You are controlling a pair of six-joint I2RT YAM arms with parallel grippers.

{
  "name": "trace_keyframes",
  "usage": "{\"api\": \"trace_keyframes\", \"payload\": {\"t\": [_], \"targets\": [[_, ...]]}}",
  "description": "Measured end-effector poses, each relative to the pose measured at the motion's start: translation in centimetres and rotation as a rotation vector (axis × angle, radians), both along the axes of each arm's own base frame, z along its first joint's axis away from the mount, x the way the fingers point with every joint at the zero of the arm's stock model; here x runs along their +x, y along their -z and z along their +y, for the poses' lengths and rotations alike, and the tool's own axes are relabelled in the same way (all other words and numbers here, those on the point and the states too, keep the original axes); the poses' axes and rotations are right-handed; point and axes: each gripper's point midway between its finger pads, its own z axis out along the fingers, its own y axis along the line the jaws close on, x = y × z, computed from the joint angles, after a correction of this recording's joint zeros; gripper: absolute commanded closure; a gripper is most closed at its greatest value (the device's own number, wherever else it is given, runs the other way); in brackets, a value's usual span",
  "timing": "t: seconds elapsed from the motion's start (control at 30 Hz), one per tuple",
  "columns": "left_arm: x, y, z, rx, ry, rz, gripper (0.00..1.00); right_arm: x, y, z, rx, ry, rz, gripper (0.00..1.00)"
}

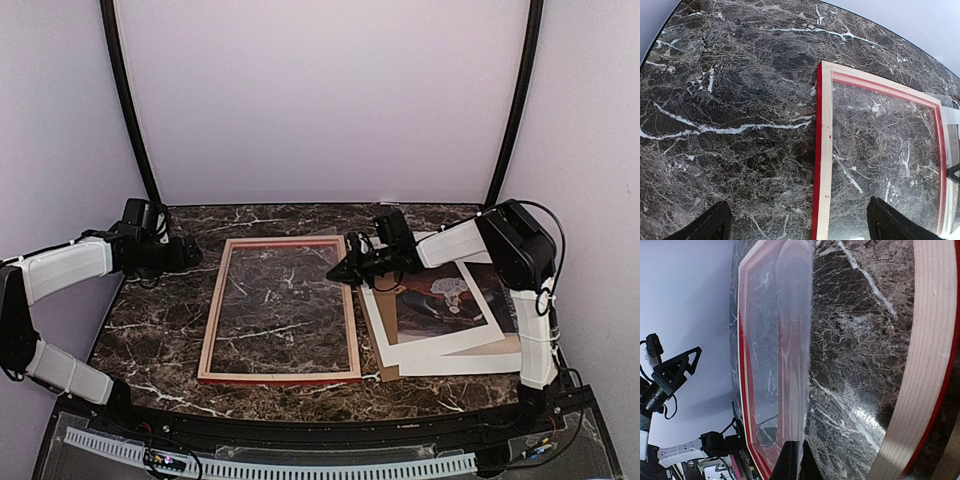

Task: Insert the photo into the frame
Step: Place the glass panel at the frame body.

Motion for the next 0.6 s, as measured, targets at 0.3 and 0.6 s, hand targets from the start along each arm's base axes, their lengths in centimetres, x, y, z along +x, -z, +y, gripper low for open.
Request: {"api": "trace_keyframes", "payload": {"t": [0.3, 0.6], "targets": [[-0.01, -0.01, -0.10, 0.000, 0.003, 0.000, 0.03, 0.00, 0.03, 0.03, -0.002, 0.002, -0.001, 1.00], [-0.03, 0.01, -0.17, 0.000, 0.005, 0.000, 0.03, -0.13, 0.10, 0.25, -0.008, 0.003, -0.005, 1.00]]}}
